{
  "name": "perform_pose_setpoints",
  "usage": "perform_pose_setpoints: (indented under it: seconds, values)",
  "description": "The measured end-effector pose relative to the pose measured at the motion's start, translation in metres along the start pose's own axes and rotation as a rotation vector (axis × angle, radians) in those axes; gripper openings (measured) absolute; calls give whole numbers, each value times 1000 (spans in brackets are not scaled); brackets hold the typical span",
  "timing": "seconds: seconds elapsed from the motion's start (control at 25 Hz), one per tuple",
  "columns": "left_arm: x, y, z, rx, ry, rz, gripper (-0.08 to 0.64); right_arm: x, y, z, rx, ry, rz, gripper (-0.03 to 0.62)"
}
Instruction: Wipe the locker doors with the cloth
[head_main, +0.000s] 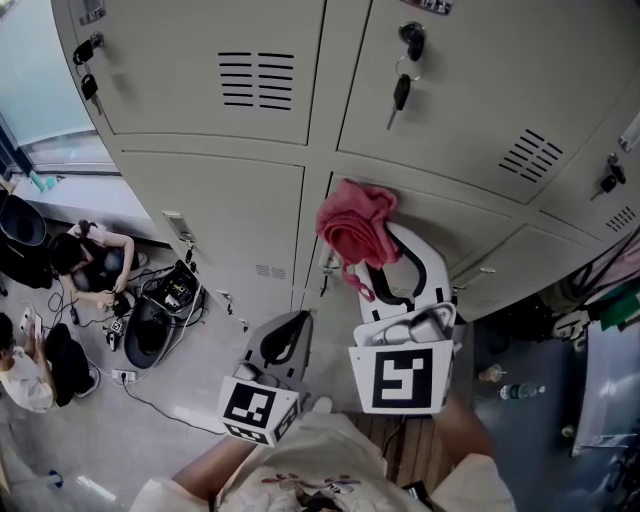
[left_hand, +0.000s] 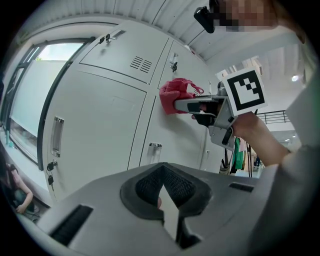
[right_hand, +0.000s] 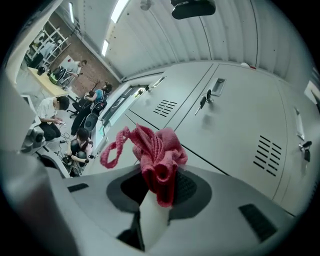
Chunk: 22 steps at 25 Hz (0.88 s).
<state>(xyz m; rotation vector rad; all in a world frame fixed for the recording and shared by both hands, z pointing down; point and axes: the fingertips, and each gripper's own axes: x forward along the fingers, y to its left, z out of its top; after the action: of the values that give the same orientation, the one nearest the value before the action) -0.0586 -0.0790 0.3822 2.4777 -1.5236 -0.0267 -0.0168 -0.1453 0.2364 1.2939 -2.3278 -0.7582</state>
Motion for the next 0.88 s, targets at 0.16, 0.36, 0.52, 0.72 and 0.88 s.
perform_pose_setpoints:
  seconds: [0.16,0.36,0.52,0.72,0.88]
  values:
    - [-1,4,2,1,-7,5,5,10,-5,3,-3,6,0,100]
    - [1,7,5,0,-10,7,5,17,-10,-3,0,28,3,100]
    - [4,6,7,-7,-10,4,5,22,-10,-5,6,29,5,100]
    - [7,6,8,2,-8,4,5,24,-7,-9,-1,30,-7,100]
    - [7,9,12,12,-14,11,5,25,-3,-14,9,30,2,100]
